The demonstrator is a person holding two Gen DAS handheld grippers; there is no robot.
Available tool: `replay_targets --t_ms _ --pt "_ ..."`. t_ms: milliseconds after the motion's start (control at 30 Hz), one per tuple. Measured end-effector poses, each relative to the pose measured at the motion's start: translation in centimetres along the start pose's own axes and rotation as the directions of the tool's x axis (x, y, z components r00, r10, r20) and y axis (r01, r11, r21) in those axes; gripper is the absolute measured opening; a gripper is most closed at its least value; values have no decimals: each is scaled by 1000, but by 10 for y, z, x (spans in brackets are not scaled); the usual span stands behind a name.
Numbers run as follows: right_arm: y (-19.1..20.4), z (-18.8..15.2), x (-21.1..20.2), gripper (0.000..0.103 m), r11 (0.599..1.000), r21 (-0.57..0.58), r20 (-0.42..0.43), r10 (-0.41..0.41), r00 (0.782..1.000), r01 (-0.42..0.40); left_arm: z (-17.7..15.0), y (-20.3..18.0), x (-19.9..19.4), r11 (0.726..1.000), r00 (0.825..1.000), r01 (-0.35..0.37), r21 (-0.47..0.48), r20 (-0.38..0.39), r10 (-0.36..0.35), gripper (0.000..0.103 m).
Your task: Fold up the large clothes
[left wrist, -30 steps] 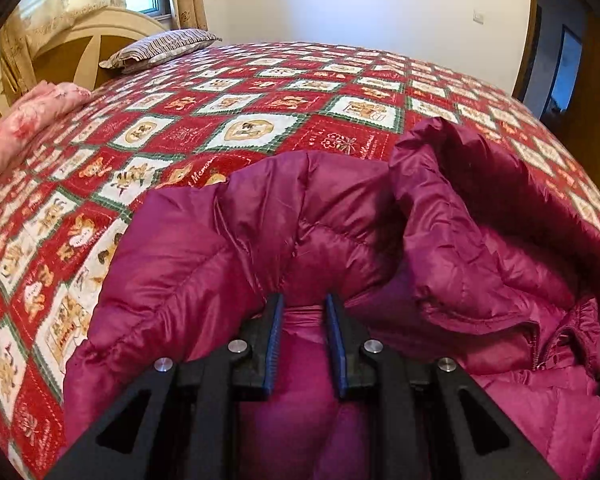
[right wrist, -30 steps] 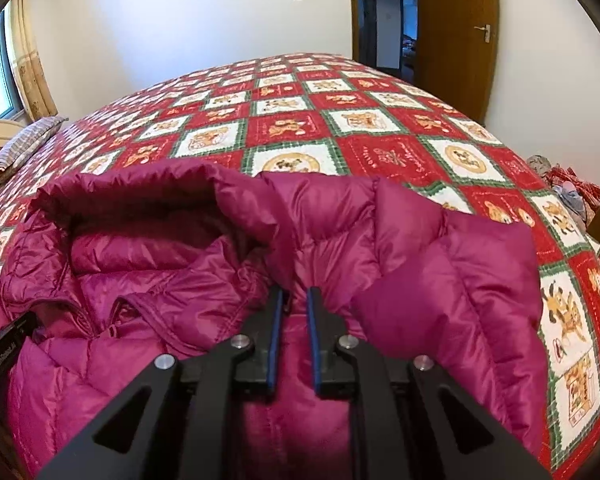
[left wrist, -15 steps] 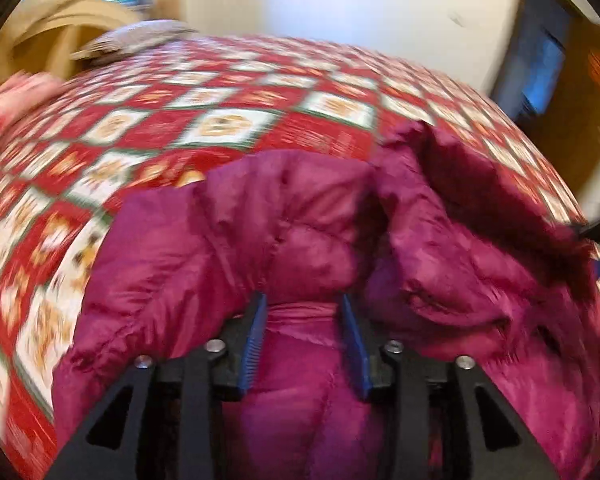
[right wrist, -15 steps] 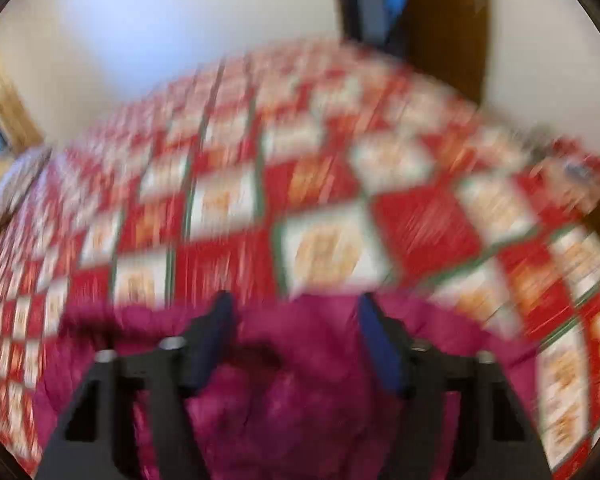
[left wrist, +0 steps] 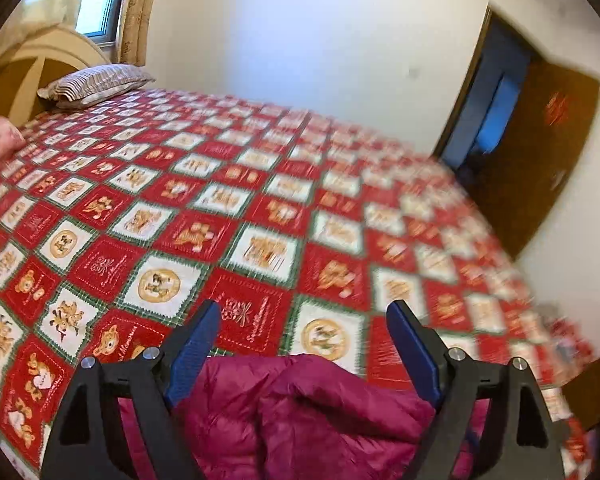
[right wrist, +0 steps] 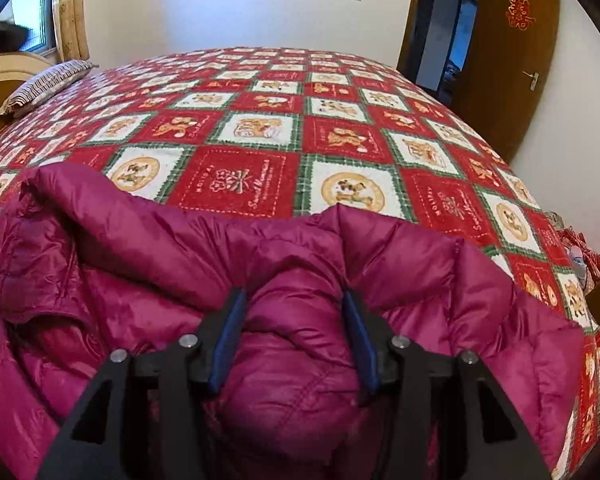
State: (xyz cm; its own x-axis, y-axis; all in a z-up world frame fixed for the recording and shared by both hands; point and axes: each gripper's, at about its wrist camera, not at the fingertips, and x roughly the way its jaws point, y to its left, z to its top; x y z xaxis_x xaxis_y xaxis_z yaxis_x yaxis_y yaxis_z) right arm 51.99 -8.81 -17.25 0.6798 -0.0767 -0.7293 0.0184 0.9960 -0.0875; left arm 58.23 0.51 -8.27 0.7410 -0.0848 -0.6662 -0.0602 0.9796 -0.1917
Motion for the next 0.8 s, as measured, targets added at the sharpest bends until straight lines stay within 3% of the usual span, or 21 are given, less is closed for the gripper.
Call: replay_targets --t_ms 67,100,167,267,367,467,600,667,733,800 --pt "-1 2 0 53 1000 6 6 9 1000 -9 -21 -16 34 992 992 -56 115 -103 68 85" --pt "-2 2 0 53 1000 11 9 17 1000 -17 -37 -17 49 981 980 -89 170 -163 118 85" --pt "-5 2 0 54 999 25 16 37 999 -37 -75 -9 64 970 963 -99 220 -224 149 85" --pt "-8 1 -2 55 997 39 27 67 997 -68 -98 2 53 980 981 -83 182 -156 112 86" --pt "-8 2 -4 64 997 43 29 62 998 -64 -98 2 53 979 979 -90 185 -162 121 88" --pt "-14 5 -7 63 995 73 -5 75 997 -75 -100 2 51 976 981 -96 194 -148 126 88" --pt "-30 16 -30 64 985 157 93 55 994 -69 -104 -1 47 973 981 -107 205 -141 137 88" --pt "-28 21 -17 64 993 122 37 0 999 -4 -100 -2 58 971 980 -113 211 -140 144 89" --pt "-26 15 16 68 997 81 -84 -7 996 14 -100 -2 58 971 980 -112 210 -140 144 89" --pt "-26 16 17 70 996 86 -71 -17 997 23 -100 -2 57 971 979 -115 211 -140 146 89"
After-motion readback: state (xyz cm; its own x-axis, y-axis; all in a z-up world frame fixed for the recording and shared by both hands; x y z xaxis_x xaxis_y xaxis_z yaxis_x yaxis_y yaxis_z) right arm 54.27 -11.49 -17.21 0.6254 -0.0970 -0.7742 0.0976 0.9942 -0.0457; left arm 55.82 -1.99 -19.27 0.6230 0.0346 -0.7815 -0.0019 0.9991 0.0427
